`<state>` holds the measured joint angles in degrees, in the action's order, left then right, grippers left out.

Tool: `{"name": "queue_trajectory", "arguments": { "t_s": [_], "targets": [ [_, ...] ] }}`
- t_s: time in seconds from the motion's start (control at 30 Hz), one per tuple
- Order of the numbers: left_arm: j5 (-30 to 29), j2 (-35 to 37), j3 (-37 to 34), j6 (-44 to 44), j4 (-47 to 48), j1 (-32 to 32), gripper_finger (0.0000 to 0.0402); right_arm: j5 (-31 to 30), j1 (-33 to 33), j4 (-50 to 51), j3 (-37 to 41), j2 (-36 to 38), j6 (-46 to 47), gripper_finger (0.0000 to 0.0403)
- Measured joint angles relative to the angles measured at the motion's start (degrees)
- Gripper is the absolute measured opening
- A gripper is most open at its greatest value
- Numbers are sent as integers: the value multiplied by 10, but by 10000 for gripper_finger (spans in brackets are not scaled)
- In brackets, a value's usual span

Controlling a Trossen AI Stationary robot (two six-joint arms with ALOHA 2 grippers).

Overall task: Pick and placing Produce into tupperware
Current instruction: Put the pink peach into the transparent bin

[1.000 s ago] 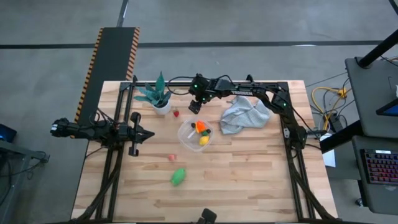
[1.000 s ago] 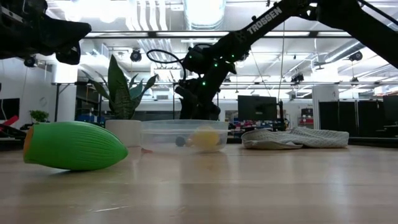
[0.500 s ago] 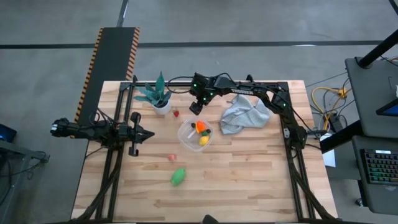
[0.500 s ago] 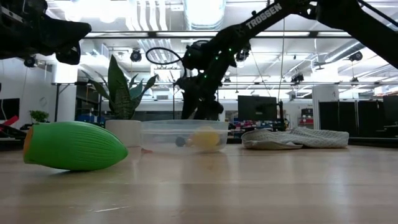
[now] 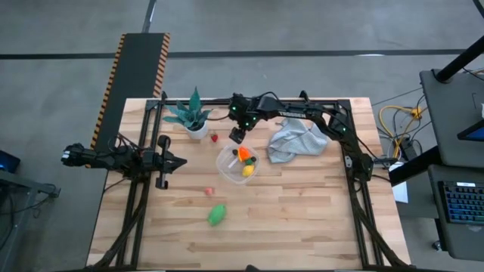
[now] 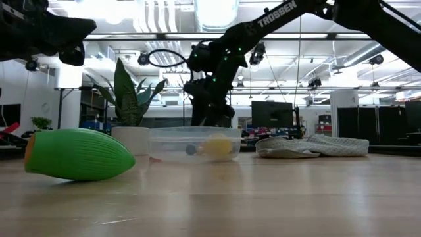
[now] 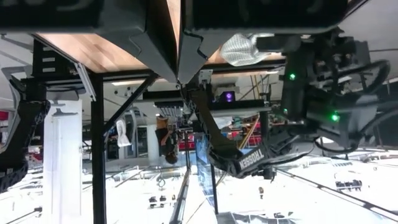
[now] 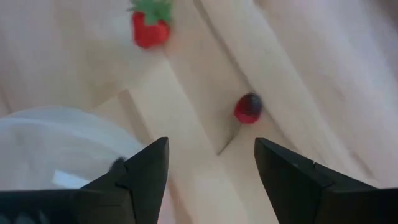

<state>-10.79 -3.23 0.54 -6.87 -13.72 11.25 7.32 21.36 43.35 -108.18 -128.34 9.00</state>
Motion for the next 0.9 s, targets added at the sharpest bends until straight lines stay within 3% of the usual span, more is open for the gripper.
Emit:
{"name": "queue_trajectory", "arguments": {
  "t_s": [0.33, 0.53, 0.9],
  "targets": [
    [0, -1, 1, 0, 1, 0, 0, 7, -4, 3, -15, 2, -15, 228],
    [0, 0, 1, 0, 2, 0, 0, 66, -15, 14, -45, 3, -30, 228],
    [0, -1, 0, 4, 2, 0, 0, 17, -28, 55, -88, 24, -54, 228]
  ]
}}
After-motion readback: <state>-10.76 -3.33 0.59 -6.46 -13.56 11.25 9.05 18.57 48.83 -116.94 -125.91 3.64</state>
